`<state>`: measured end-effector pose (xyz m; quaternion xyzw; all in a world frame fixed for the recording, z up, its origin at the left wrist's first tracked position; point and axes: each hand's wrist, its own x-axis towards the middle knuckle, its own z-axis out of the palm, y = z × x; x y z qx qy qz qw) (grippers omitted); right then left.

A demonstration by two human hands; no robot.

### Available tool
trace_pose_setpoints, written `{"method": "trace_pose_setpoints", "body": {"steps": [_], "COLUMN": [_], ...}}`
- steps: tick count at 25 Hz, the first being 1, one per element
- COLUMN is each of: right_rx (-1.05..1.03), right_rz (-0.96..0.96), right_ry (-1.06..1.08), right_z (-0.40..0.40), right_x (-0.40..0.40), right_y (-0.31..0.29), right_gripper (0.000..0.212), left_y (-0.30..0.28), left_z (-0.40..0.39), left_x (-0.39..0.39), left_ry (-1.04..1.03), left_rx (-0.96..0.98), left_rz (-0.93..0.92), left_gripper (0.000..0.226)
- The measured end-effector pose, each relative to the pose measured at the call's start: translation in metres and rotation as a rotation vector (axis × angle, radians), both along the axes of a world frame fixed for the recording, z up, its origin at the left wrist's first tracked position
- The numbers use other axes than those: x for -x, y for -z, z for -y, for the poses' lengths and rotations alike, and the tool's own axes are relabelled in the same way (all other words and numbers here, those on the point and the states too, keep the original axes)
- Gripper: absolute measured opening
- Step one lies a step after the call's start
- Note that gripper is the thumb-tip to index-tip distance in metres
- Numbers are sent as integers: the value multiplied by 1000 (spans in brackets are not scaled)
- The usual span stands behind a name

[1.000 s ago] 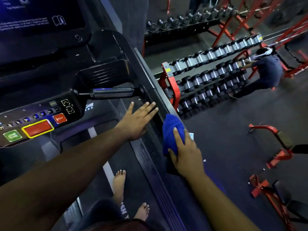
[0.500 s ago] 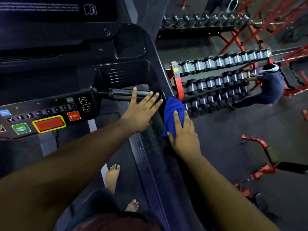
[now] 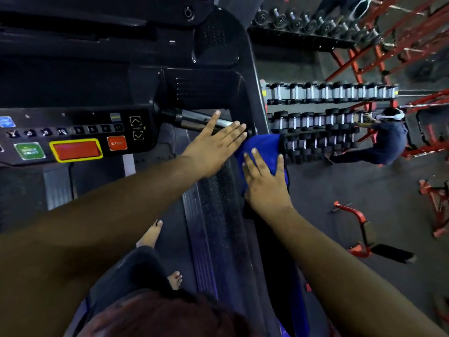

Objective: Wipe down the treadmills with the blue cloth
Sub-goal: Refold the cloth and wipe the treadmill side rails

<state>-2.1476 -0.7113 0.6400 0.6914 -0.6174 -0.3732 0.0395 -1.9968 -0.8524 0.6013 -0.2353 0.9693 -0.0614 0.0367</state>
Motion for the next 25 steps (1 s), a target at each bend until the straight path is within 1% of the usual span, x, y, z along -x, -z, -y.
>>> {"method": "trace_pose_setpoints", "body": {"steps": [2, 3, 5, 7, 8, 9, 11, 13, 15, 16, 18, 20, 21, 23, 25], "right_rx": [-120, -135, -99, -47, -31, -30, -94, -135, -128, -90, 95, 227, 267, 351, 384], "right_rz": [-1, 14, -9, -51, -52, -46, -58, -3, 76, 115, 234, 408, 469, 564, 627], "right_ry": [-94, -105, -90, -21, 11, 25, -28, -101, -96, -71, 77, 264, 310, 367, 480], "right_z": [-28, -26, 6, 42, 46, 41, 4, -49, -68, -57, -13, 29, 36, 12, -39], "right_x": [2, 4, 4, 1, -1, -3, -6, -3, 3, 7, 12, 17, 19, 20, 13], "right_y": [-11, -14, -10, -1, 3, 6, 5, -1, -7, -8, -8, -7, -5, 0, -1], "right_gripper": [65, 64, 67, 69, 68, 66, 61, 57, 57, 64, 81, 89, 91, 91, 90], "left_y": [2, 4, 4, 1, 3, 4, 3, 2, -2, -4, -4, -1, 1, 2, 0], "left_z": [3, 2, 1, 2, 2, 1, 1, -2, -1, 0, 2, 6, 7, 6, 5], "left_x": [-4, -5, -3, -1, -1, -1, -4, -6, -5, -5, -3, -2, -1, 4, 9], "left_ry": [26, 27, 28, 20, 15, 9, 15, 0, -10, -8, -13, -8, -7, -18, -39], "left_rx": [22, 27, 33, 43, 51, 59, 53, 47, 26, 9, -14, -20, -22, -53, -100], "left_rz": [15, 9, 20, 12, 3, 1, 26, 35, 43, 45, 34, 20, 14, 5, -1], "left_gripper": [85, 84, 81, 81, 80, 80, 82, 86, 89, 89, 89, 88, 89, 91, 90]}}
